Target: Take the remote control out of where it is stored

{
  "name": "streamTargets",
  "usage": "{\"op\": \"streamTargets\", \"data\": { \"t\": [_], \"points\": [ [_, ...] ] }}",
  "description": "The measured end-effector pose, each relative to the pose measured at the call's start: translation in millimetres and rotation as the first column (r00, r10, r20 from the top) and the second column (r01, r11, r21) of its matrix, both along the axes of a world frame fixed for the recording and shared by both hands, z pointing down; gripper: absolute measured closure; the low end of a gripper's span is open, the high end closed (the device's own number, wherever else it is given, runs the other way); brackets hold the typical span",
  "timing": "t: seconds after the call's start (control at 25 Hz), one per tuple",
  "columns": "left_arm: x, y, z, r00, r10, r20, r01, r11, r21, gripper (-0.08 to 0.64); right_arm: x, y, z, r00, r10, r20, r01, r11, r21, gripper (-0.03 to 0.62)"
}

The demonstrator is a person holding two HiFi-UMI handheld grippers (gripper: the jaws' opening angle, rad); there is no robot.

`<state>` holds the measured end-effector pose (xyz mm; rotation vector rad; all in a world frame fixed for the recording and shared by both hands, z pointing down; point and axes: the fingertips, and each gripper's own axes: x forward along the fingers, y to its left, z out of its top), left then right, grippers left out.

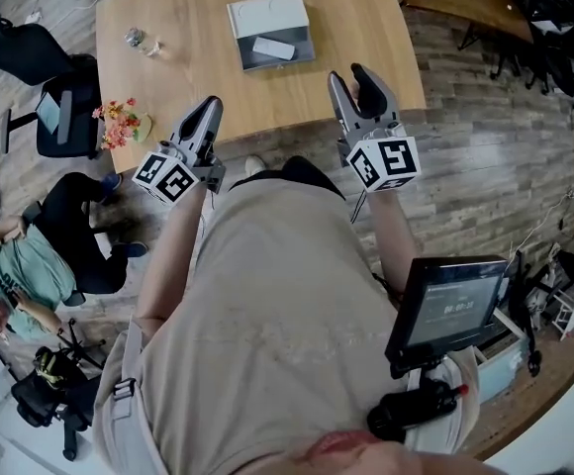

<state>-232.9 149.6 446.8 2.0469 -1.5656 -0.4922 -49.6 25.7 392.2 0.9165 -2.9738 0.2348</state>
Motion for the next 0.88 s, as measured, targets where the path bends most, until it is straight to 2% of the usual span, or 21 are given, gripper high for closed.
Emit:
{"op": "streamTargets", "data": {
  "t": [0.28,0.44,0.56,0.68,0.88],
  "points": [
    [48.4,1.9,7.5,1.0,0.017,0.007,-0.017,1.0,-0.024,0.552,24.3,11.8,27.4,0.999,-0.022,-0.045,0.019,0.998,-0.061,0.422],
    [82.8,1.4,12.1,0.999,0.034,0.037,-0.032,0.998,-0.048,0.552,46.0,17.0,44.3,0.998,-0.033,-0.047,0.029,0.995,-0.095,0.422],
    [101.4,2.9,18.3,0.999,0.016,0.049,-0.014,0.999,-0.046,0.552,59.4,22.1,56.3,0.997,-0.049,-0.062,0.044,0.996,-0.073,0.422],
    [117.9,3.4,25.3,0.999,-0.015,0.042,0.017,0.999,-0.049,0.552,75.7,22.2,69.5,0.996,-0.018,-0.085,0.014,0.999,-0.044,0.422],
    [149.2,-0.1,41.8,0.996,-0.002,0.093,0.008,0.998,-0.068,0.552,100.4,30.7,94.1,0.992,-0.006,-0.129,0.001,0.999,-0.035,0.422]
  ]
}}
